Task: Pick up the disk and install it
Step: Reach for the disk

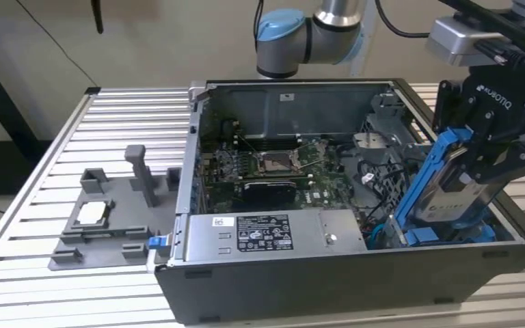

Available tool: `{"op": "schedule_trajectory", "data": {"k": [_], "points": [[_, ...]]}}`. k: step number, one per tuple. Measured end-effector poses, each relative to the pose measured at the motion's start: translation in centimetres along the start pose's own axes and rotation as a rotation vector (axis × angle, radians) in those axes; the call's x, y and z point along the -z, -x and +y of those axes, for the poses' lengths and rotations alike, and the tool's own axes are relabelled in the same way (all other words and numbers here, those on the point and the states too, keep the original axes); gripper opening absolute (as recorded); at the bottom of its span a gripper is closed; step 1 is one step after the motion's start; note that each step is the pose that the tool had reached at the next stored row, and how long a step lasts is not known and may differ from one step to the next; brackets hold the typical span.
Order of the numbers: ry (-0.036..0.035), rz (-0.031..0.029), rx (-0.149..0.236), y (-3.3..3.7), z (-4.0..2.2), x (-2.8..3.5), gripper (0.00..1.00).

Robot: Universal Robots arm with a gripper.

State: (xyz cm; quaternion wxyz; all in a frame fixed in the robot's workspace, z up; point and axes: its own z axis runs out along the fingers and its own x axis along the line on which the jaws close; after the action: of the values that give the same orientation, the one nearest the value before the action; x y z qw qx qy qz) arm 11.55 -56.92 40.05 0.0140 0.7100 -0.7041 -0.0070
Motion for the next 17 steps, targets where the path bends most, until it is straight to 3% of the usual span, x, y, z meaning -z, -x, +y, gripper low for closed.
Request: {"op": "schedule_trajectory", "data": {"k": [11,17], "points": [[-0.0001,-0.0012,0.0,0.02,-0.12,-1.97,0.33],[-0.0001,-0.0022,0.0,0.03,-0.14,-2.71,0.33]]}}
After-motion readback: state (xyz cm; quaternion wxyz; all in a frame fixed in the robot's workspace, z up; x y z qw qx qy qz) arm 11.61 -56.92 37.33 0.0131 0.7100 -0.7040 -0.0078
